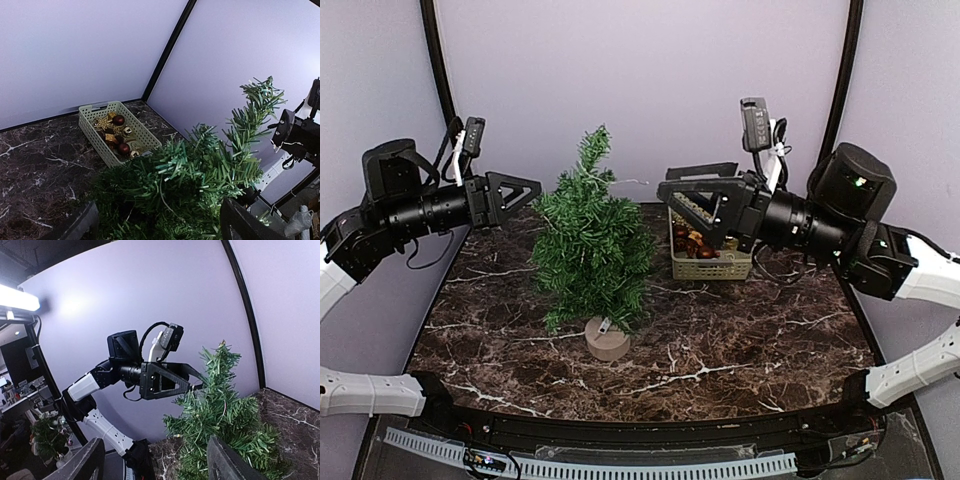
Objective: Decorate the small christmas tree
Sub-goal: Wrap the side of the string light in the gap of the branches.
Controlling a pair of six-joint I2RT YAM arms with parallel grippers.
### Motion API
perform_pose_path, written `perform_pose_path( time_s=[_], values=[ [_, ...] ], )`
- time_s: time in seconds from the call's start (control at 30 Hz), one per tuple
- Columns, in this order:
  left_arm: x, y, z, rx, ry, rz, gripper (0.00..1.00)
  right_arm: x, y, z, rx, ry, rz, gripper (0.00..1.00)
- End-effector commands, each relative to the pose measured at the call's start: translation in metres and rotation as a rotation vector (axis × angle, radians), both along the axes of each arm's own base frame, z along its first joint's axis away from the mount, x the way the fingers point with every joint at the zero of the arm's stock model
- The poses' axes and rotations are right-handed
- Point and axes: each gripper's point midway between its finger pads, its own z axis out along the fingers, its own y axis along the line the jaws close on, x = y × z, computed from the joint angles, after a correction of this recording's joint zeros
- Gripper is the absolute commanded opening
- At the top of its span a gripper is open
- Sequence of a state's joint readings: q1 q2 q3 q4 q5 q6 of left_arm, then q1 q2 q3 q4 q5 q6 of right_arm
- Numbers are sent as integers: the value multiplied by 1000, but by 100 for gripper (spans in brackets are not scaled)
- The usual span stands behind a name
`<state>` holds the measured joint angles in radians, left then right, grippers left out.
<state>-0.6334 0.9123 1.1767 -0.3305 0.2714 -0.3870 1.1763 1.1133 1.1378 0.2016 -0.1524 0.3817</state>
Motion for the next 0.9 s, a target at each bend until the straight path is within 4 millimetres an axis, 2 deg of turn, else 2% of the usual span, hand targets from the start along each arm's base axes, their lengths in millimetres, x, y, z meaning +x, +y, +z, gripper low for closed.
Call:
perform_pose_path(
  time_s=[0.0, 0.23, 0.57, 0.77, 0.87],
  values=[
    [-14, -11, 5, -29, -13, -95, 87, 9, 5, 22, 32, -54, -73, 65],
    [-13, -12, 2, -19, -4, -101, 88, 18, 22, 20, -16, -60, -118, 43],
    [-13, -10, -1, -9, -1, -94, 88, 31, 29, 6, -69, -39, -178, 20],
    [-13, -9, 0, -7, -5, -87, 88, 40, 28, -4, -88, -24, -228, 0],
    [-12, -9, 0, -6, -6, -83, 88, 47, 28, -10, -96, -5, -263, 0]
  ],
)
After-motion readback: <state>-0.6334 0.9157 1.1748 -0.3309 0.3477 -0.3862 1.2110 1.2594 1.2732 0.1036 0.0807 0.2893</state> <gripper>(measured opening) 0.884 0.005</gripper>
